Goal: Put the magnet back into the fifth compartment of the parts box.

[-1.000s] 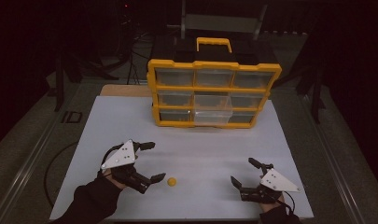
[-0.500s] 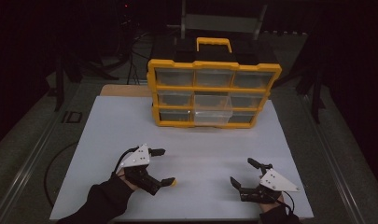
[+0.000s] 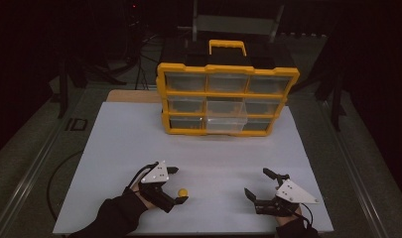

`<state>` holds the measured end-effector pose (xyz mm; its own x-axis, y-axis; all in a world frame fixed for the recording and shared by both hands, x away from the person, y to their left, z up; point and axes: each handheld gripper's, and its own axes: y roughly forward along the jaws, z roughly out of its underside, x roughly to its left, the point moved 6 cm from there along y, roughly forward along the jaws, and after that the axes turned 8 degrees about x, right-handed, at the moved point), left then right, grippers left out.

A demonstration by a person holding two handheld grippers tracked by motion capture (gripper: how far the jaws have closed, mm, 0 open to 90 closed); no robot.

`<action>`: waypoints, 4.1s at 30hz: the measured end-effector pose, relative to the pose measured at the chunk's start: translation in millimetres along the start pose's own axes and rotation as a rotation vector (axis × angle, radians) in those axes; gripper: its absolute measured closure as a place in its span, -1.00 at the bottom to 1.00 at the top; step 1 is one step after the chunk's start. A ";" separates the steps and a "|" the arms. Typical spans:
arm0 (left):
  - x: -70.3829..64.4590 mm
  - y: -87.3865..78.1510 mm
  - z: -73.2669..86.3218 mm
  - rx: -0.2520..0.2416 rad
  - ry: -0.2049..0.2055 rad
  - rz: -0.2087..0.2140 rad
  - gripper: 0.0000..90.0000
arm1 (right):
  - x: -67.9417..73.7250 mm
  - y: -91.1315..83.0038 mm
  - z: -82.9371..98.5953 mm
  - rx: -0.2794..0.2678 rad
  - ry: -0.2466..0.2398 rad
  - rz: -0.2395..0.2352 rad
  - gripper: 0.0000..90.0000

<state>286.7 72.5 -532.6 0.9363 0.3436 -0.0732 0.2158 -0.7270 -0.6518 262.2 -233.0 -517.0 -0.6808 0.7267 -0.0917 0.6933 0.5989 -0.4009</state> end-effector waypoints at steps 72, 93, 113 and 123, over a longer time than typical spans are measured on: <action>-1.4 26.3 16.4 0.277 0.082 0.026 0.43 | 3.2 0.9 -0.4 0.004 -0.009 -0.004 -0.79; -1.9 6.2 -7.2 0.309 0.129 0.035 0.43 | 2.4 0.8 0.3 0.003 -0.008 -0.004 -0.79; -1.9 -16.3 -43.0 0.307 0.159 0.075 0.43 | 3.0 1.7 0.3 0.004 -0.017 -0.003 -0.79; -1.5 -23.0 -57.5 0.305 0.182 0.081 0.43 | 3.5 1.6 0.1 0.004 -0.015 -0.004 -0.79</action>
<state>296.3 54.5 -474.1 0.9869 0.1606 -0.0156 0.0724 -0.5270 -0.8468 260.9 -229.5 -518.1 -0.6868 0.7194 -0.1039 0.6899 0.6002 -0.4047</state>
